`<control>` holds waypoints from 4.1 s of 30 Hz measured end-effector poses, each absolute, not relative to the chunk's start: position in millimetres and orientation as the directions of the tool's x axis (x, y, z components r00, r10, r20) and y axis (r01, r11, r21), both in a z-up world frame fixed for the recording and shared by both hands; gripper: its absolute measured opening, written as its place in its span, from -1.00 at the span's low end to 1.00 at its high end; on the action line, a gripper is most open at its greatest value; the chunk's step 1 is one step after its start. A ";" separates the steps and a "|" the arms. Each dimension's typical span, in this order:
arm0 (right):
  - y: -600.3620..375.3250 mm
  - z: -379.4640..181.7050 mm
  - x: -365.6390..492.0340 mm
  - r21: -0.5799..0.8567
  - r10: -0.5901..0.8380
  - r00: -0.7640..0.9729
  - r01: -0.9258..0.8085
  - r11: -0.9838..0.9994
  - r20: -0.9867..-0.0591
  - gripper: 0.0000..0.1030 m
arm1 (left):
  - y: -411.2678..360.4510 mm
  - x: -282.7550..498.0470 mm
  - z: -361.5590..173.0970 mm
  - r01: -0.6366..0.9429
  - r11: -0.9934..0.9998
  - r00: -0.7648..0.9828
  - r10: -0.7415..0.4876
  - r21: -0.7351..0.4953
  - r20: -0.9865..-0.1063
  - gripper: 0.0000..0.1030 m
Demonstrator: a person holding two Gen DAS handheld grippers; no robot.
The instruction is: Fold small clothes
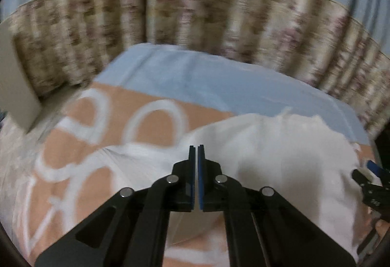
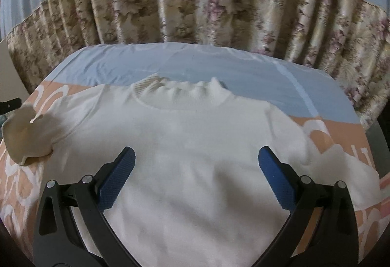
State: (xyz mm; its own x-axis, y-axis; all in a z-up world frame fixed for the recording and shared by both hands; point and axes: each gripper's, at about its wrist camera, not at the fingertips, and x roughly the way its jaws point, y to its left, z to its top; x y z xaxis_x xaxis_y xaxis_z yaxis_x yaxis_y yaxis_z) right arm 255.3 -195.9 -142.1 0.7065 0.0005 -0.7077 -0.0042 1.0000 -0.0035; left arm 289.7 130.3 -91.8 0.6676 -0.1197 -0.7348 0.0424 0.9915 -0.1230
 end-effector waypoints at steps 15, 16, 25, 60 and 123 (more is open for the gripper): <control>-232.3 -163.0 237.3 0.038 -0.014 0.674 0.063 0.997 -0.738 0.94 | 130.4 258.3 -116.1 -0.012 0.998 0.651 0.054 0.061 -0.757 0.83; -230.7 -163.5 237.5 0.043 -0.009 0.675 0.061 0.997 -0.738 0.94 | 148.7 257.8 -120.7 -0.038 0.998 0.634 0.060 0.046 -0.771 0.83; -203.1 -166.1 240.1 0.019 0.003 0.668 0.017 1.000 -0.744 0.94 | 207.8 312.3 -165.3 -0.117 0.966 0.536 -0.133 -0.230 -0.834 0.06; -310.1 -164.9 217.6 0.064 -0.074 0.665 0.181 0.981 -0.744 0.94 | -101.9 306.7 -174.3 0.415 0.901 0.428 -0.318 -0.129 -0.846 0.20; -280.7 -178.9 273.2 0.074 0.041 0.636 0.027 0.997 -0.770 0.05 | -1.3 327.0 -182.1 0.150 0.968 0.571 0.080 0.200 -0.817 0.80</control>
